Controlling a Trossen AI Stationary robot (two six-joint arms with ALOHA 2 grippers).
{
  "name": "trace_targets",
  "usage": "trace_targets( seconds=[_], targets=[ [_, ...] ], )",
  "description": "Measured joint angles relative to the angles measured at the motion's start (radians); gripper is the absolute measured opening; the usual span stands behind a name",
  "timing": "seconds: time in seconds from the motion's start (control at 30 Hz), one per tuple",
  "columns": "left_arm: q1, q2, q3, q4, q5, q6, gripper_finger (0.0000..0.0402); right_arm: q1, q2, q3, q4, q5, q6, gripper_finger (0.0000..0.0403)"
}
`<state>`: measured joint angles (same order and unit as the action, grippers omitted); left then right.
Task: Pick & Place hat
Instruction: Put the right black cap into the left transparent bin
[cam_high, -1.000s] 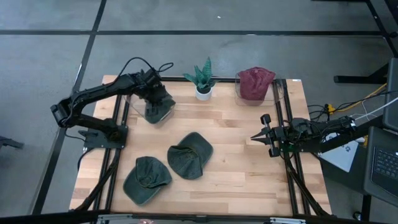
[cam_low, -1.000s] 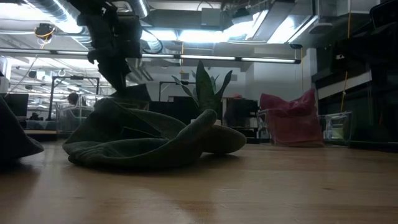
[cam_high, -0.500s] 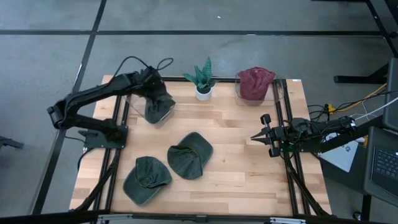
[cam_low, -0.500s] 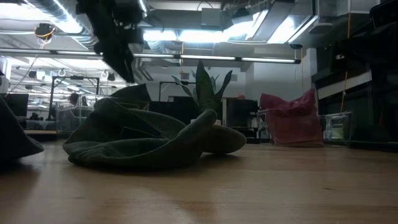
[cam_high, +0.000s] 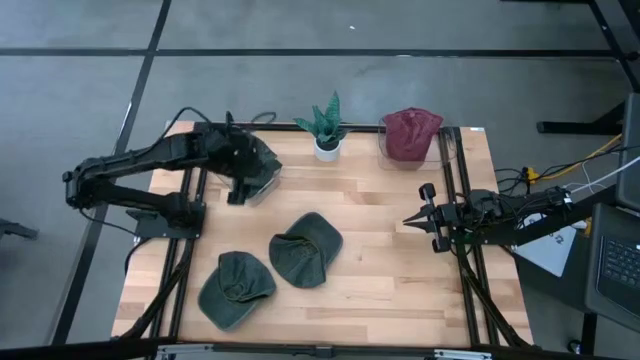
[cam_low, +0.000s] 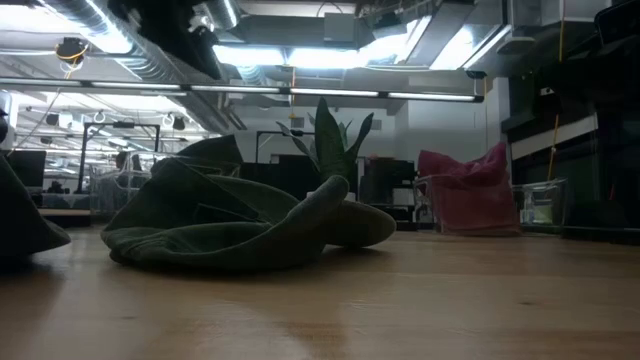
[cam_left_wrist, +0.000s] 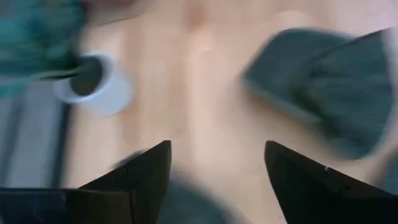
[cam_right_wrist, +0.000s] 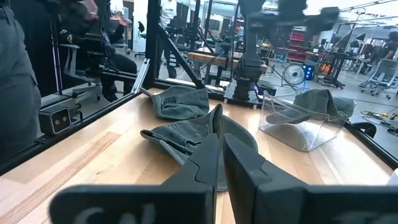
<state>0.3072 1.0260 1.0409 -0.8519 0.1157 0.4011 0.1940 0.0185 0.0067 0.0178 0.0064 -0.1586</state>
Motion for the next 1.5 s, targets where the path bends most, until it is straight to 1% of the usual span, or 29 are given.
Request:
trace_targets(
  seconds=[0.1, 0.17, 0.23, 0.37, 0.53, 0.67, 0.77, 0.9, 1.03, 1.13, 1.4, 1.5],
  targets=[
    [-0.074, 0.005, 0.0, -0.023, 0.087, -0.082, 0.0253, 0.0, 0.0, 0.0, 0.0, 0.0, 0.0, 0.0026],
    [-0.128, 0.016, 0.0, -0.038, 0.114, -0.118, 0.0253, 0.0, 0.0, 0.0, 0.0, 0.0, 0.0, 0.0026],
    [-0.18, 0.034, 0.0, -0.053, 0.106, -0.129, 0.0253, 0.0, 0.0, 0.0, 0.0, 0.0, 0.0, 0.0026],
    [-0.26, 0.08, 0.0, -0.066, 0.058, -0.153, 0.0253, 0.0, 0.0, 0.0, 0.0, 0.0, 0.0, 0.0026],
    [-0.321, 0.165, 0.0, -0.066, 0.06, -0.246, 0.0253, 0.0, 0.0, 0.0, 0.0, 0.0, 0.0, 0.0026],
    [-0.37, 0.233, 0.0, -0.06, 0.057, -0.252, 0.0253, 0.0, 0.0, 0.0, 0.0, 0.0, 0.0, 0.0026],
    [-0.41, 0.282, 0.0, -0.034, 0.015, -0.249, 0.0253, 0.0, 0.0, 0.0, 0.0, 0.0, 0.0, 0.0026],
    [-0.45, 0.339, 0.0, 0.0, -0.03, -0.282, 0.0253, 0.0, 0.0, 0.0, 0.0, 0.0, 0.0, 0.0026],
    [-0.475, 0.394, 0.0, 0.023, -0.028, -0.347, 0.0253, 0.0, 0.0, 0.0, 0.0, 0.0, 0.0, 0.0026],
    [-0.491, 0.432, 0.0, 0.03, -0.047, -0.385, 0.0253, 0.0, 0.0, 0.0, 0.0, 0.0, 0.0, 0.0026],
    [-0.51, 0.516, 0.0, 0.039, -0.134, -0.485, 0.0253, 0.0, 0.0, 0.0, 0.0, 0.0, 0.0, 0.0026],
    [-0.51, 0.535, 0.0, 0.043, -0.149, -0.531, 0.0253, 0.0, 0.0, 0.0, 0.0, 0.0, 0.0, 0.0026]
  ],
)
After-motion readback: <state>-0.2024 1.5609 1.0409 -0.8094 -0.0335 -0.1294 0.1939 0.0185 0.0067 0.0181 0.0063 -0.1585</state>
